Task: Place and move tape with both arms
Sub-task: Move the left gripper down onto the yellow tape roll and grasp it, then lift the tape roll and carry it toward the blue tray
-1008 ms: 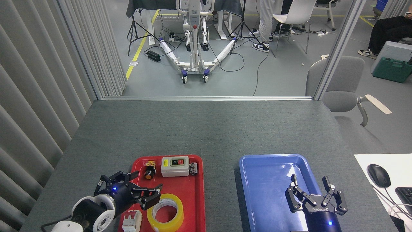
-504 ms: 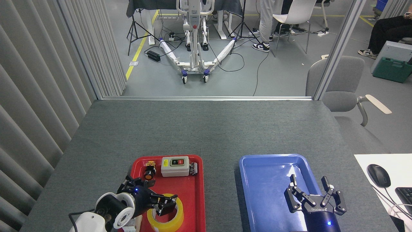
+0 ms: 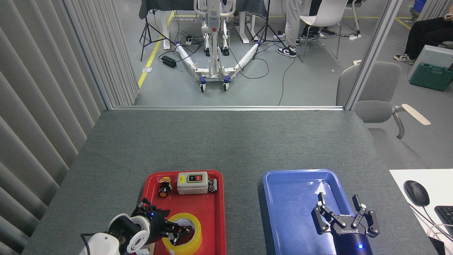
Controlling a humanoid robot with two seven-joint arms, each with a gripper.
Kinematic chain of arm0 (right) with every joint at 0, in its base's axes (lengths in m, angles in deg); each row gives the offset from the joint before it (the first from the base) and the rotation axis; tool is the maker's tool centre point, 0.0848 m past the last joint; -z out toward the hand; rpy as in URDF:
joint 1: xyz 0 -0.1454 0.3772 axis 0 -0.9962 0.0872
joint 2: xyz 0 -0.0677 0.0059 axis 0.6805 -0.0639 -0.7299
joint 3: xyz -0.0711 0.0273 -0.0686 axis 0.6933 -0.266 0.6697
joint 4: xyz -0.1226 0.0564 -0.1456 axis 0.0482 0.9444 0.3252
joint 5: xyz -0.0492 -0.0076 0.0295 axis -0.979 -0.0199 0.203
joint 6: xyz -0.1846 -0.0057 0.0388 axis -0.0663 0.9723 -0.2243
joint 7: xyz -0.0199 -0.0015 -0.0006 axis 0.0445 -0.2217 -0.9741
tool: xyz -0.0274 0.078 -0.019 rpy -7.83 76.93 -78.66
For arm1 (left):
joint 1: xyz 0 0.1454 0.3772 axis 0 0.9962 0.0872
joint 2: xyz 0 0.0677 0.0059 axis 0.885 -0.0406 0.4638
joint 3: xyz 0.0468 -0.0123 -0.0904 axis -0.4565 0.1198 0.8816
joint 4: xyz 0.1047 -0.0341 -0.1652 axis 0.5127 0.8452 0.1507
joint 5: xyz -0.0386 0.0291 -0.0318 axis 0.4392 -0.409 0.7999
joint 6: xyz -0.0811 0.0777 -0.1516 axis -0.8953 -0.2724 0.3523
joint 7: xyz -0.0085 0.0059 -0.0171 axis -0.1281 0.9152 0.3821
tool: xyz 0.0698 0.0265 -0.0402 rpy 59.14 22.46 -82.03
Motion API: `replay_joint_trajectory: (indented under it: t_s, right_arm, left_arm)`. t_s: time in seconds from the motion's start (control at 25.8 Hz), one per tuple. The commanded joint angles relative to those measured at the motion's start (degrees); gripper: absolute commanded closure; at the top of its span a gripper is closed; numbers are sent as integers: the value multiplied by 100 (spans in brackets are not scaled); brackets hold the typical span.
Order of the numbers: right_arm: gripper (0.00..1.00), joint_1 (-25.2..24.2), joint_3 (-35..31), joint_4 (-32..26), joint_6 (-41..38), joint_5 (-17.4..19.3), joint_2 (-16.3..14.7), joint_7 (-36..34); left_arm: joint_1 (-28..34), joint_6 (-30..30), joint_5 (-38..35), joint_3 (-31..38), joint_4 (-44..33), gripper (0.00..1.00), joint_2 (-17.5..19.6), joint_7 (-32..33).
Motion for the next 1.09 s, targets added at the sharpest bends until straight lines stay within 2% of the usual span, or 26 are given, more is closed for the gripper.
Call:
replay_joint_trajectory:
  t_s: [0.0, 0.12, 0.31, 0.39, 0.54, 0.74, 0.81, 0.93, 1.05]
  right_arm:
    - [0, 6, 2, -20, -6, -1, 12, -82]
    - [0, -30, 11, -11, -85, -1, 4, -82]
    - [0, -144, -15, -20, -191, -27, 39, -82]
    - [0, -161, -24, 24, -191, -10, 83, -82]
    - [0, -135, -24, 191, -331, 17, 92, -82]
    - [0, 6, -77, 68, -322, 34, 197, -82]
    - [0, -38, -103, -28, -305, 17, 197, -65]
    - [0, -100, -138, -20, -305, 34, 144, -65]
    - [0, -170, -138, -37, -322, 26, 136, -91]
  left_arm:
    - [-73, 11, 0, -26, 185, 18, 3, 79]
    - [-90, 20, 0, -26, 264, 37, 3, 308]
    - [-152, 46, 0, -44, 308, 82, 3, 343]
    - [-222, 117, 0, -141, 404, 98, 3, 352]
    - [-301, 249, 9, -141, 510, 100, -6, 352]
    - [-459, 336, 44, -132, 439, 100, -15, 299]
    - [-652, 626, 158, -105, 448, 100, -41, 220]
    - [-837, 1048, 563, 53, 431, 100, -94, 9]
    - [-925, 1611, 1398, 431, 439, 100, -278, -202]
